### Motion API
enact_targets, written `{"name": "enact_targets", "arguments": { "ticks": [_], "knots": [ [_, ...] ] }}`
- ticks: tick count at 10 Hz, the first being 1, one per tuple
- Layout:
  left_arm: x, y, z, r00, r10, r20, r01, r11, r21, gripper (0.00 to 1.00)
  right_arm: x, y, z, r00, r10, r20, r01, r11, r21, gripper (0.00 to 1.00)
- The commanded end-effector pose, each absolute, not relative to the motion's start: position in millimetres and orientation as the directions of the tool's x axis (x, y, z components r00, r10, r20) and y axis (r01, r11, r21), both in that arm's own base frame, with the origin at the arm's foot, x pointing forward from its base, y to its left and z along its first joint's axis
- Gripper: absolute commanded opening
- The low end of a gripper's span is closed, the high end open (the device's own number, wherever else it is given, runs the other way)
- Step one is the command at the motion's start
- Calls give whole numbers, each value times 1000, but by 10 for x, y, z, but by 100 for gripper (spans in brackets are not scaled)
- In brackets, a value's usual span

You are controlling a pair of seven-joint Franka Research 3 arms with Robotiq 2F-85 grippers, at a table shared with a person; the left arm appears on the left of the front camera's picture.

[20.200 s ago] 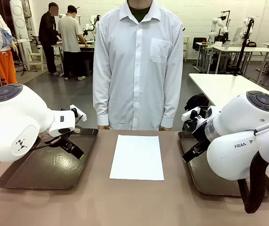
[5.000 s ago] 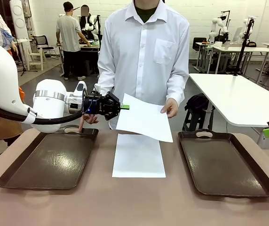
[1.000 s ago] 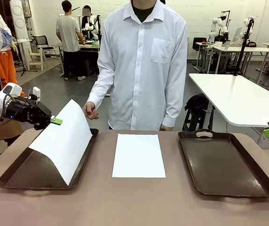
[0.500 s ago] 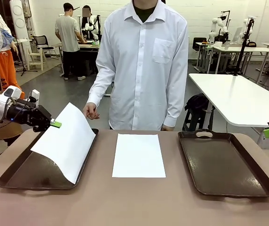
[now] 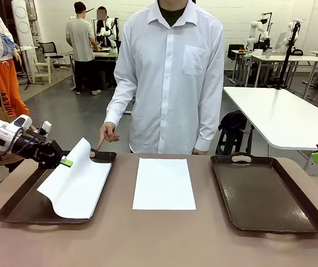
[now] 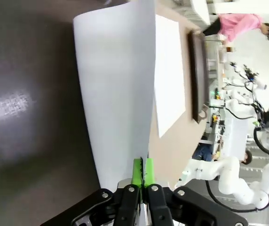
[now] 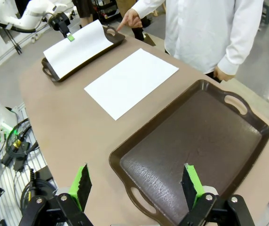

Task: Sort the A4 documents.
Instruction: Place the A4 Paper in the designated Handle tray.

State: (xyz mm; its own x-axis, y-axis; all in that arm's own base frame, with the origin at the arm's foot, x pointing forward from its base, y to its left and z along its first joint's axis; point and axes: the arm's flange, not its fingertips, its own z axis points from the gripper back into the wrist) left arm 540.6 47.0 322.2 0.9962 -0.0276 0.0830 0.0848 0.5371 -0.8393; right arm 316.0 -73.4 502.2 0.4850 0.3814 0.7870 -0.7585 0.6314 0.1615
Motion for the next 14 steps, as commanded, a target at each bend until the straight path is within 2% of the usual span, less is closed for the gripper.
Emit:
{"name": "enact_targets", "arguments": {
  "ticks": [1,3,6,14],
  "knots": [
    [5425,430,3319,1000,9,-2,-8,670,-742,1,3189,-734,5015,467,376,800,-770,617,160,100],
    [5451,411,3279,997,62,-53,-82,749,-658,1,3189,-734,5015,467,376,800,-770,617,160,100],
    [5468,384,3321,993,99,-60,-116,820,-561,1,3189,-734,5015,467,376,800,-770,617,160,100],
    [5594,464,3485,997,56,-51,-74,883,-463,1,3189,-734,5015,467,376,800,-770,617,160,100]
  ]
}}
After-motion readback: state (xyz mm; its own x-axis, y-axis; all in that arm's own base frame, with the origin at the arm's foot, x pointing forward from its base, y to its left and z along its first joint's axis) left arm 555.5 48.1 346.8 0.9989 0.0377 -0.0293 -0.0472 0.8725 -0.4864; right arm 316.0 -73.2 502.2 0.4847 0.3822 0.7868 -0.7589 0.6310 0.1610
